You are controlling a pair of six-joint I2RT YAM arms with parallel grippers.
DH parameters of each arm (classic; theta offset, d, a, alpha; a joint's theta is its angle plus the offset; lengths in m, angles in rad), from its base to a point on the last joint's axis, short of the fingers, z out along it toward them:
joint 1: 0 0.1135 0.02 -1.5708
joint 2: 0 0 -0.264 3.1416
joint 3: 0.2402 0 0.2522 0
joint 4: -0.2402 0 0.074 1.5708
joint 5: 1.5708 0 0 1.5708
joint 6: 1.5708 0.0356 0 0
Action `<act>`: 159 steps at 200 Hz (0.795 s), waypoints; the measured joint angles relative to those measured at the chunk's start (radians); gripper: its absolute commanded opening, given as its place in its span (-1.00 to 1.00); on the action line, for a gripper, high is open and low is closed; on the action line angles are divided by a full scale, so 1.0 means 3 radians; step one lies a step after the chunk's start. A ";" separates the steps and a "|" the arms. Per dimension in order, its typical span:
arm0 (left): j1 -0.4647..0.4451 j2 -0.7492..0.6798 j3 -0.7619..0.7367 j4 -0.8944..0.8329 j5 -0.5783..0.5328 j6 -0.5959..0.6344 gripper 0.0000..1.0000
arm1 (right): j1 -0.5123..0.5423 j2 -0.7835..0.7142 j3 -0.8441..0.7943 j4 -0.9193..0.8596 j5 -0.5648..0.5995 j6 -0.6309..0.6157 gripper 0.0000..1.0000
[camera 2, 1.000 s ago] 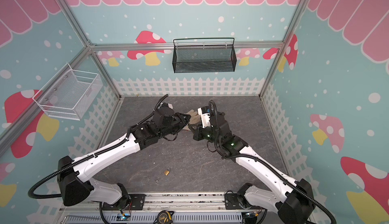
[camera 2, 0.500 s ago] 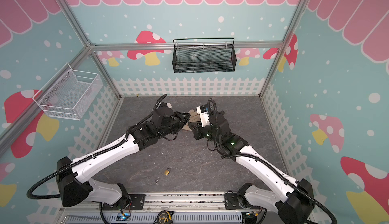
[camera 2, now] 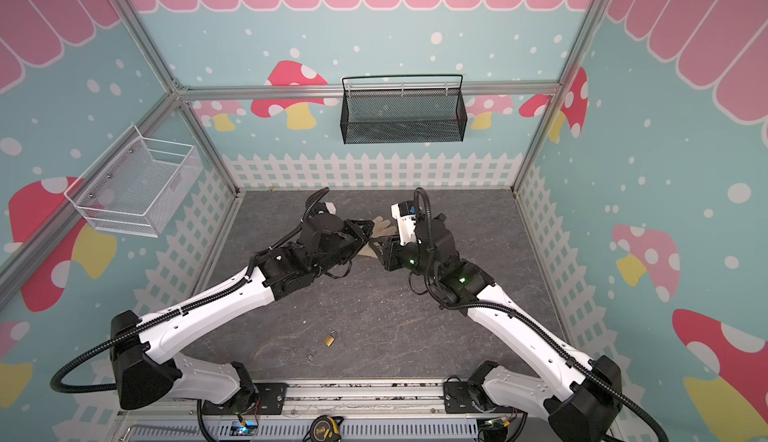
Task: Unlock with the key
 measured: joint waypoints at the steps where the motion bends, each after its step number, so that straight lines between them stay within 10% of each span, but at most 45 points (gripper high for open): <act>1: 0.0000 0.0000 0.0000 0.0001 -0.0001 0.0000 -1.00 | 0.0000 0.0000 0.0001 0.0001 0.0000 0.0004 -0.37; 159: -0.0023 0.0000 -0.0050 0.0067 -0.0020 -0.0029 -1.00 | 0.0000 0.0230 0.0006 0.0106 -0.0033 0.0150 -0.55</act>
